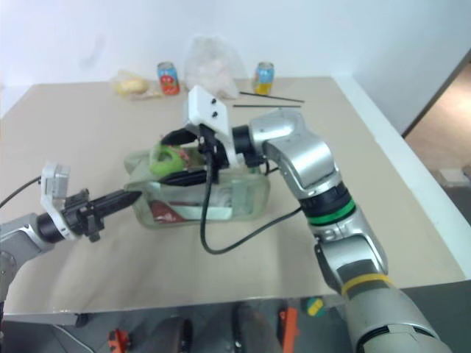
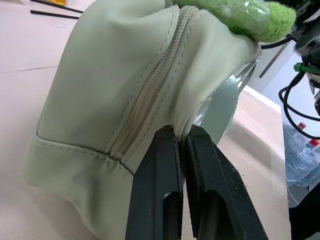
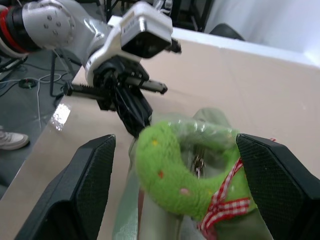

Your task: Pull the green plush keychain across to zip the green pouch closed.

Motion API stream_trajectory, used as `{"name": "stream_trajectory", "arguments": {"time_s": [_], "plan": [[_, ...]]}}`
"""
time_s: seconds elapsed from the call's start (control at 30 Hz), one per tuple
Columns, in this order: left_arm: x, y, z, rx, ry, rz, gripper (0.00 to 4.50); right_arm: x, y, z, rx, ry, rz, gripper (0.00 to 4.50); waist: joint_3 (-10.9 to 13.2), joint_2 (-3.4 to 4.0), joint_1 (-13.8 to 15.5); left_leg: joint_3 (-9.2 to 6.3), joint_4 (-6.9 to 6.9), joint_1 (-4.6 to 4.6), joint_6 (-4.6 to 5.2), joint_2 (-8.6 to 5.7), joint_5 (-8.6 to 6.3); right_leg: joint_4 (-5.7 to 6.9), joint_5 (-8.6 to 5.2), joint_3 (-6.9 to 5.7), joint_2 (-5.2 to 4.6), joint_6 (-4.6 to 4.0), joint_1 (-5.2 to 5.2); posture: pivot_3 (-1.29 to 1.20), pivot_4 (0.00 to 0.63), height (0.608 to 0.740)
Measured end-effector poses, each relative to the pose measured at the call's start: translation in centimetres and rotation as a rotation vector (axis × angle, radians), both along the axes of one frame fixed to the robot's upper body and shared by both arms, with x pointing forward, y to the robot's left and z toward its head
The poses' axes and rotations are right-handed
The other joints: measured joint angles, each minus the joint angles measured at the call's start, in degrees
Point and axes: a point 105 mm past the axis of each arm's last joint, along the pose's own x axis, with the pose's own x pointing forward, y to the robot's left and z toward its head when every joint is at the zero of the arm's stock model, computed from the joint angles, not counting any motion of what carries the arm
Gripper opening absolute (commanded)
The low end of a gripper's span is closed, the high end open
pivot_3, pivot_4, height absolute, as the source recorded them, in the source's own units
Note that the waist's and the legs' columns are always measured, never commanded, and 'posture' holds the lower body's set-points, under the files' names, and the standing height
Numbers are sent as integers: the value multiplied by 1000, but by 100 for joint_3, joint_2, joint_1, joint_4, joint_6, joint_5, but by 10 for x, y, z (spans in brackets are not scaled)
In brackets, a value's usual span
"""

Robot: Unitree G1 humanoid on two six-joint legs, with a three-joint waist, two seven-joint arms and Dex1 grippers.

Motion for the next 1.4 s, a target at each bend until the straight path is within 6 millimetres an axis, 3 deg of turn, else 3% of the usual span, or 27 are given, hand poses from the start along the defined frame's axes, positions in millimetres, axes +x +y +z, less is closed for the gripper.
{"name": "stream_trajectory", "arguments": {"time_s": [0.2,0.37,0.6,0.9,1.03,1.2,1.3,1.4], "plan": [[1,0,0,-1,-1,7,0,6,0,-5,-15,-3,-21,3982,0,0,0,0,1,0,0,0,0,0,0,0,0,0,0,0,150,740],[1,0,0,-1,-1,7,0,10,0,-7,-16,-4,-31,2632,0,0,1,-1,1,0,0,0,0,0,0,0,1,0,0,0,150,740],[1,0,0,-3,-6,10,0,12,0,-8,-17,-6,-34,111,0,0,1,-1,1,0,0,0,0,0,0,0,1,0,0,0,150,740],[2,-1,-1,-5,-10,12,0,13,-5,-9,-21,0,-30,45,0,0,6,0,1,0,0,-1,0,0,1,0,0,0,1,0,150,740],[1,-1,-2,-11,-8,12,0,32,-37,-4,-9,-1,-150,45,0,0,21,1,3,-2,0,-10,0,0,2,0,-11,4,2,0,150,740],[-3,-1,-3,-16,-3,13,0,65,-122,2,-20,-49,-455,45,-1,-3,30,5,3,-2,2,-26,-1,-8,-2,3,-28,16,8,0,150,740],[-3,1,-3,-18,-2,23,0,78,-180,-14,-104,-64,-659,45,-3,-5,18,20,2,2,8,-26,-5,-11,-1,15,-27,20,9,0,150,740],[-5,-1,-4,-18,2,20,0,84,-212,-49,-169,-21,-771,45,-3,-6,-7,30,1,9,8,-21,-5,-10,1,30,-21,23,13,0,150,740]]}}
